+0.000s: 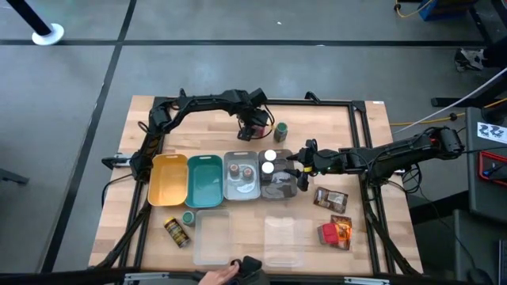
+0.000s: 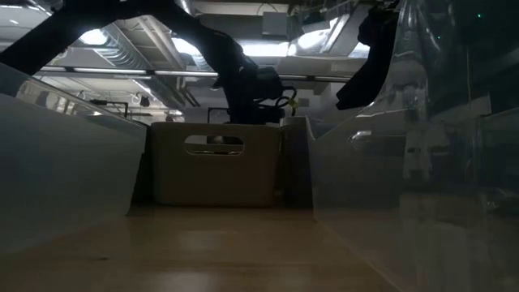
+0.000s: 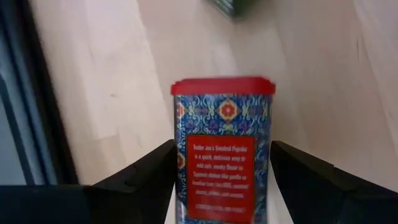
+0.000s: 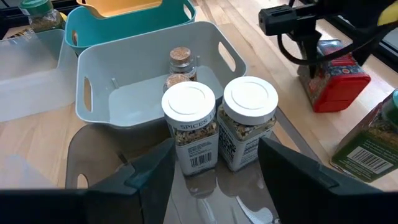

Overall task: Sort spices by type
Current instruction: Put the top red seasoning can into the green bin

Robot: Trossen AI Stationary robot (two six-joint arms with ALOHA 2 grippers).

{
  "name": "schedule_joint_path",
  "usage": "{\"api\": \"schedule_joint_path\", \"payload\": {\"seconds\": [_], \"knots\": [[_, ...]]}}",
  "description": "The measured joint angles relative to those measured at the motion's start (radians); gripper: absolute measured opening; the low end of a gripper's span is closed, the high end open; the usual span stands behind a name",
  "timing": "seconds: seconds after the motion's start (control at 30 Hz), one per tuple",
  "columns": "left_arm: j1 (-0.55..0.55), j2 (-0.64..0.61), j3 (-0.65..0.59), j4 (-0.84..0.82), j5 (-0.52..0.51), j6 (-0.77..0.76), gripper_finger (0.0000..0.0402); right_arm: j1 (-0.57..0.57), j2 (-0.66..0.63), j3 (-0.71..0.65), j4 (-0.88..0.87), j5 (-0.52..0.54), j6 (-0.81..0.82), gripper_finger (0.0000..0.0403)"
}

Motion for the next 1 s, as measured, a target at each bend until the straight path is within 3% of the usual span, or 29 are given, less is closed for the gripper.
{"api": "schedule_joint_path", "payload": {"seconds": [0.13,0.3,0.73,1.0], "knots": [[0.0,0.0,-0.009,-0.006,0.0,0.0,0.0227,0.0,0.0,0.0,0.0,0.0,0.0,0.023],[-0.004,0.0,-0.009,-0.006,0.0,-0.007,0.0171,0.0,0.0,0.0,0.0,0.0,0.0,0.023],[-0.005,-0.012,0.042,-0.018,-0.025,-0.132,0.0169,0.0,-0.003,0.0,0.001,0.003,0.0,0.023],[-0.005,-0.143,0.103,-0.031,-0.023,-0.253,0.0169,0.0,-0.024,0.001,0.007,0.046,-0.001,0.023]]}}
